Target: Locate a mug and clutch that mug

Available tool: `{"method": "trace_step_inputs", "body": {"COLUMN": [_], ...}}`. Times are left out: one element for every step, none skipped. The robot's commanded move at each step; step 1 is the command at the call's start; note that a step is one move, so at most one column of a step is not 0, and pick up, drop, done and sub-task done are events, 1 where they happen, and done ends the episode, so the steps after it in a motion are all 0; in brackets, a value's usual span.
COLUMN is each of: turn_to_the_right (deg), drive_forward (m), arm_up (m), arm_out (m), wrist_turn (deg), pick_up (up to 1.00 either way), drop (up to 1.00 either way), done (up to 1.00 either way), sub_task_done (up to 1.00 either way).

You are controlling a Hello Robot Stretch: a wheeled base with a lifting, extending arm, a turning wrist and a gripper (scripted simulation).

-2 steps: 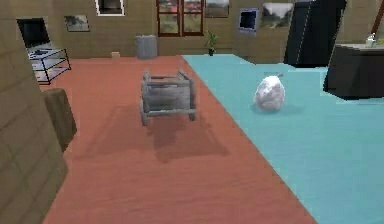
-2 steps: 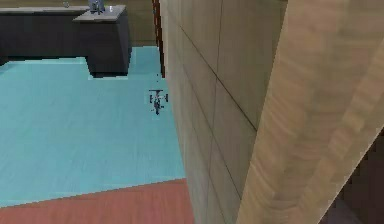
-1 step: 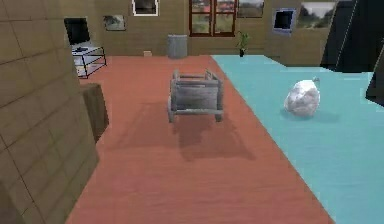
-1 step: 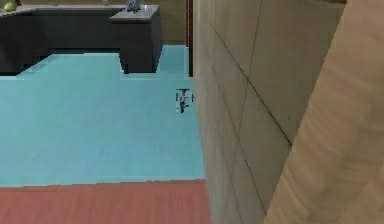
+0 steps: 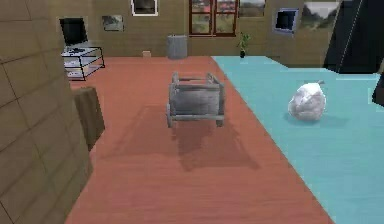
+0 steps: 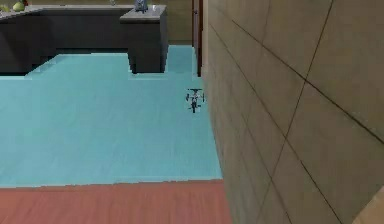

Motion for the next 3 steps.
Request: {"method": "trace_step_inputs", "body": {"turn_to_the_right": [45.0,21.0,0.0], "drive_forward": [0.00,0.00,1.00], "arm_up": [0.00,0.00,0.00], "arm_out": [0.00,0.00,0.00], "wrist_turn": [0.0,0.0,0.0], "pick_up": [0.00,0.00,0.00], "drop": [0.00,0.00,0.00], "done": [0.00,0.00,0.00], "sub_task_done": [0.00,0.00,0.00]}}
